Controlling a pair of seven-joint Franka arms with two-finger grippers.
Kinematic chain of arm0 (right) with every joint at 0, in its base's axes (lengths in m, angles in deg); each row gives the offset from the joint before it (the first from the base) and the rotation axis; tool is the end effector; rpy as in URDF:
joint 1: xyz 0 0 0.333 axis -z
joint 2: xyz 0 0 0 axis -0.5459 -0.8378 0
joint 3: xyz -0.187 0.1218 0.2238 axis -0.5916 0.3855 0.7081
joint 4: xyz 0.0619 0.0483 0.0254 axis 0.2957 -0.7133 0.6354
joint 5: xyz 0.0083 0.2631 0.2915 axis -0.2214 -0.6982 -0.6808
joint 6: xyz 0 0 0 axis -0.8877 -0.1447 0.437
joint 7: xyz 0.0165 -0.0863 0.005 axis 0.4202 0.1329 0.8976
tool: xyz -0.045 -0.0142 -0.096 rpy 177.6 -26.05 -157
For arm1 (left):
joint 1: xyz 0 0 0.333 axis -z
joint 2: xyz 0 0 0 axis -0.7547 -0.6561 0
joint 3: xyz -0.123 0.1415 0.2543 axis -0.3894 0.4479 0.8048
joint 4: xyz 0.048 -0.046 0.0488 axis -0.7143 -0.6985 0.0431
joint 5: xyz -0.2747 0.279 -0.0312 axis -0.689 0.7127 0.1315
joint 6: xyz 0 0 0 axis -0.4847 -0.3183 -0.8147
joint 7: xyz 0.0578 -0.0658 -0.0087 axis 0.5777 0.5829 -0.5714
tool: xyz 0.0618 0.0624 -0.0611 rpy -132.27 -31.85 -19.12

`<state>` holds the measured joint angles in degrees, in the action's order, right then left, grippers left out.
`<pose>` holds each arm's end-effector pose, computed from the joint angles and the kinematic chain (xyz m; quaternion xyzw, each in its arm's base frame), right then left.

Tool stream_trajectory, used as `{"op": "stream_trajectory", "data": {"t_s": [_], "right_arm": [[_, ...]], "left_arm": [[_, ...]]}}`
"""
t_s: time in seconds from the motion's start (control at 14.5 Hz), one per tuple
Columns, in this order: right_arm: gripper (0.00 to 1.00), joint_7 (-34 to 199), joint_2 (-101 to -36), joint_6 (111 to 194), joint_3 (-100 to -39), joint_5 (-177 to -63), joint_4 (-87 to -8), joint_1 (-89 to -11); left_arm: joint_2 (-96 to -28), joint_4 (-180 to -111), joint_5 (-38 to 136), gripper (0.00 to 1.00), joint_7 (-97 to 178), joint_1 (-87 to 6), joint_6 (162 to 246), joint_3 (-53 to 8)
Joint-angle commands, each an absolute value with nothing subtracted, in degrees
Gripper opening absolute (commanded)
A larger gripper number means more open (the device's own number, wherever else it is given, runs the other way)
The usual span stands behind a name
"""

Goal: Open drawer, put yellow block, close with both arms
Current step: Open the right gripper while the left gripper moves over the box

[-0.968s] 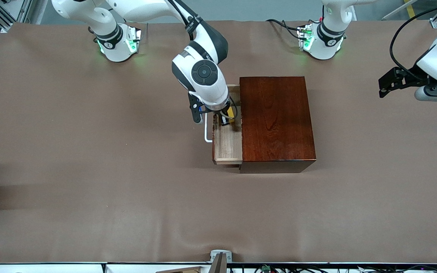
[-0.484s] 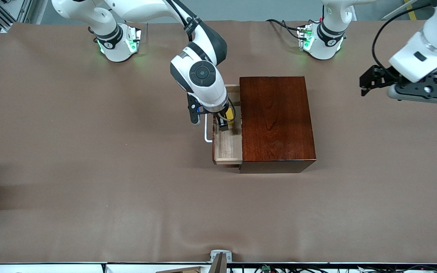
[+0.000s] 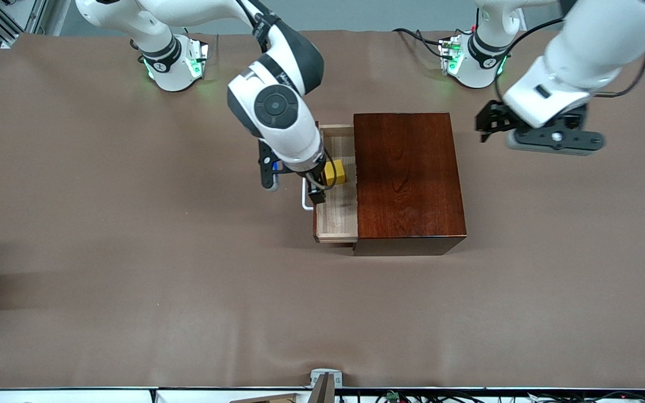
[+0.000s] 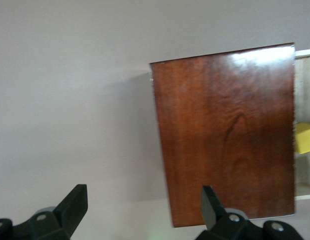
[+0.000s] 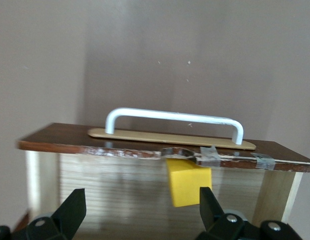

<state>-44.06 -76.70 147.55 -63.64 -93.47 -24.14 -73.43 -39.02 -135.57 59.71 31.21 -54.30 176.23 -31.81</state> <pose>0.5383 0.4798 0.4194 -0.7383 0.6684 0.0822 0.0372 0.5266 -0.2058 0.6054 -0.9981 0.0580 0.0164 0.0125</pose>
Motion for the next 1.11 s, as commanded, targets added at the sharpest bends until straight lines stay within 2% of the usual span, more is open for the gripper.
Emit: {"op": "stream_trajectory", "data": {"t_s": [0.0, 0.48, 1.04], "right_arm": [[1.0, -43.56, -75.86, 143.87, -63.17, -93.66, -20.76, -70.19], [1.0, -30.65, -71.47, 135.62, -63.17, -93.93, -18.92, -63.42], [1.0, -13.87, -68.48, 128.05, -63.17, -93.93, -17.07, -56.74]], "left_arm": [[-43.25, -132.33, 58.55, 1.0, 22.43, -53.57, 175.99, -35.18], [-51.68, -128.82, 59.17, 1.0, -3.32, -42.78, 183.62, -35.46], [-65.91, -120.57, 68.02, 1.0, -39.77, -28.19, 199.09, -34.58]]}}
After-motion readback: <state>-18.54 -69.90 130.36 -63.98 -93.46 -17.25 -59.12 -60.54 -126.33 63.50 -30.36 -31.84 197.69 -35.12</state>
